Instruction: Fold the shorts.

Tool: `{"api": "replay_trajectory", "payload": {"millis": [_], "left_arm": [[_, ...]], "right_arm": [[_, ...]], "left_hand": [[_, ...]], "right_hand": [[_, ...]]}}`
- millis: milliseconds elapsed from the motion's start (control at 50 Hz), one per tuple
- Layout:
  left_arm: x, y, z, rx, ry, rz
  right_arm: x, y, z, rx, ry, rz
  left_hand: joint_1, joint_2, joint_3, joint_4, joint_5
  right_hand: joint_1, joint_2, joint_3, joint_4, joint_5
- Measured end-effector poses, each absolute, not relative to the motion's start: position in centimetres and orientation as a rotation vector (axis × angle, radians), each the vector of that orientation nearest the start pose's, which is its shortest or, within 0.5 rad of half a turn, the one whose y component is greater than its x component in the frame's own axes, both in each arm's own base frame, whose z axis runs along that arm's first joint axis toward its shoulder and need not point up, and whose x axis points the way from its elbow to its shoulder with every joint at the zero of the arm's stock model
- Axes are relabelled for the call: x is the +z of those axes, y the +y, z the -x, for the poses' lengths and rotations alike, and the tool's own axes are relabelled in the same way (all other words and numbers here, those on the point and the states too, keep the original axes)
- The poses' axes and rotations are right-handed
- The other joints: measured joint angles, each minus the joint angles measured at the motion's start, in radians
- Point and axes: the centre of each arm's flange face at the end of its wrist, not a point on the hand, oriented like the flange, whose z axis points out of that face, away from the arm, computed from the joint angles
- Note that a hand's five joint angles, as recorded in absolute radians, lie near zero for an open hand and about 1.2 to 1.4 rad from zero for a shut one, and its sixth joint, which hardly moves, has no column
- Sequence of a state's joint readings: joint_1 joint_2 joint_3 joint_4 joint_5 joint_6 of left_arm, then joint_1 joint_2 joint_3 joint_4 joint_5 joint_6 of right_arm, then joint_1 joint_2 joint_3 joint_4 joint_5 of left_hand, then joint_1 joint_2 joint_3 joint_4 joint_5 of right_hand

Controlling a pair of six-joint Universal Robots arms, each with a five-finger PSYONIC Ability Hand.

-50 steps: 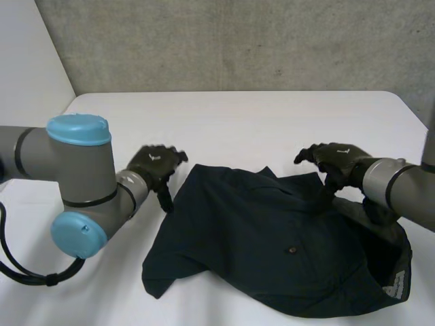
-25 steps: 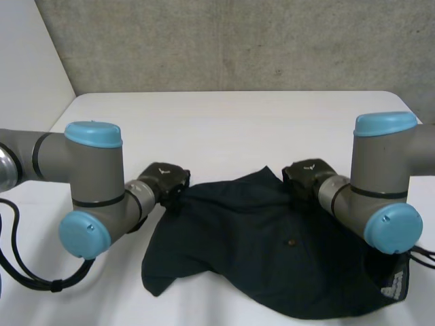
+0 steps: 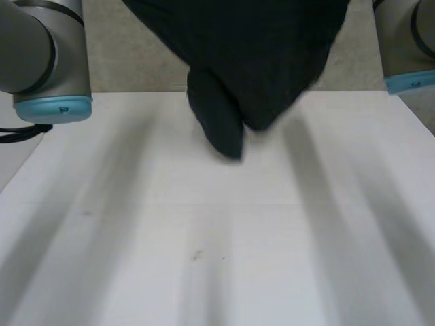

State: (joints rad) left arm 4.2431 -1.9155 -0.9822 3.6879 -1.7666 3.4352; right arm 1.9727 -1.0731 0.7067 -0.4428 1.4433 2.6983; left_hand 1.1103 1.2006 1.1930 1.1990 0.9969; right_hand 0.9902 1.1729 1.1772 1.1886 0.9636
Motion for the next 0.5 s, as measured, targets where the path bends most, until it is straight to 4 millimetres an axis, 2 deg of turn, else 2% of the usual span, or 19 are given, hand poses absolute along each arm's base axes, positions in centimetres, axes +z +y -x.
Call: {"api": "replay_trajectory", "payload": {"millis": [80,100,160,200,240,300,320,360,380,400,440,460,500], "left_arm": [[43.4,-31.3,28.6,-2.97,1.254,-0.188],[42.5,-31.1,28.6,-2.952,1.292,-0.211],[41.2,-30.9,28.7,-2.923,1.346,-0.242],[39.2,-30.8,28.8,-2.872,1.432,-0.288],[37.6,-30.7,28.8,-2.832,1.495,-0.32],[34.5,-30.3,29.1,-2.746,1.62,-0.39],[34.0,-30.2,29.1,-2.733,1.639,-0.4],[30.0,-29.4,29.6,-2.604,1.802,-0.501],[29.0,-29.2,29.7,-2.57,1.841,-0.528],[27.1,-28.7,29.9,-2.497,1.917,-0.583],[24.6,-27.8,30.2,-2.386,2.016,-0.664],[22.6,-26.9,30.4,-2.28,2.094,-0.735],[20.7,-25.8,30.4,-2.156,2.173,-0.813]], "right_arm": [[44.6,-34.7,-30.5,-2.871,1.001,0.679],[43.5,-34.8,-30.8,-2.82,1.063,0.726],[41.8,-34.8,-31.0,-2.757,1.15,0.777],[38.8,-34.8,-31.4,-2.65,1.299,0.849],[37.9,-34.8,-31.5,-2.618,1.341,0.869],[33.3,-34.6,-31.7,-2.457,1.539,0.953],[32.7,-34.6,-31.7,-2.436,1.562,0.963],[27.6,-34.1,-31.7,-2.256,1.75,1.046],[26.7,-34.0,-31.7,-2.222,1.782,1.062],[24.5,-33.6,-31.7,-2.14,1.856,1.105],[22.3,-33.0,-31.6,-2.053,1.927,1.156],[20.4,-32.5,-31.4,-1.975,1.985,1.207],[18.5,-31.7,-31.2,-1.895,2.037,1.265]], "left_hand": [[0.0,0.0,0.0,0.0,0.0],[0.007,0.001,0.0,0.0,0.0],[0.01,0.001,0.0,0.0,0.0],[0.011,0.001,0.0,0.0,0.0],[0.012,0.001,0.0,0.0,0.0],[0.013,0.001,0.0,0.0,0.0],[0.013,0.001,0.0,0.0,0.0],[0.013,0.001,0.0,0.001,0.0],[0.013,0.001,0.0,0.001,0.0],[0.013,0.001,0.001,0.003,0.0],[0.013,0.001,0.001,0.003,0.0],[0.013,0.001,0.001,0.003,0.0],[0.013,0.001,0.002,0.004,0.0]], "right_hand": [[0.0,0.0,0.0,0.0,0.0],[0.0,0.0,0.0,0.001,0.0],[0.004,0.0,0.0,0.002,0.0],[0.004,0.0,0.0,0.004,0.0],[0.004,0.0,0.0,0.004,0.0],[0.004,0.0,0.0,0.004,0.0],[0.004,0.0,0.0,0.004,0.0],[0.004,0.0,0.0,0.004,0.0],[0.004,0.0,0.0,0.004,0.0],[0.004,0.0,0.0,0.004,0.0],[0.004,0.0,0.0,0.004,0.0],[0.004,0.0,0.0,0.004,0.0],[0.004,0.0,0.0,0.004,0.0]]}}
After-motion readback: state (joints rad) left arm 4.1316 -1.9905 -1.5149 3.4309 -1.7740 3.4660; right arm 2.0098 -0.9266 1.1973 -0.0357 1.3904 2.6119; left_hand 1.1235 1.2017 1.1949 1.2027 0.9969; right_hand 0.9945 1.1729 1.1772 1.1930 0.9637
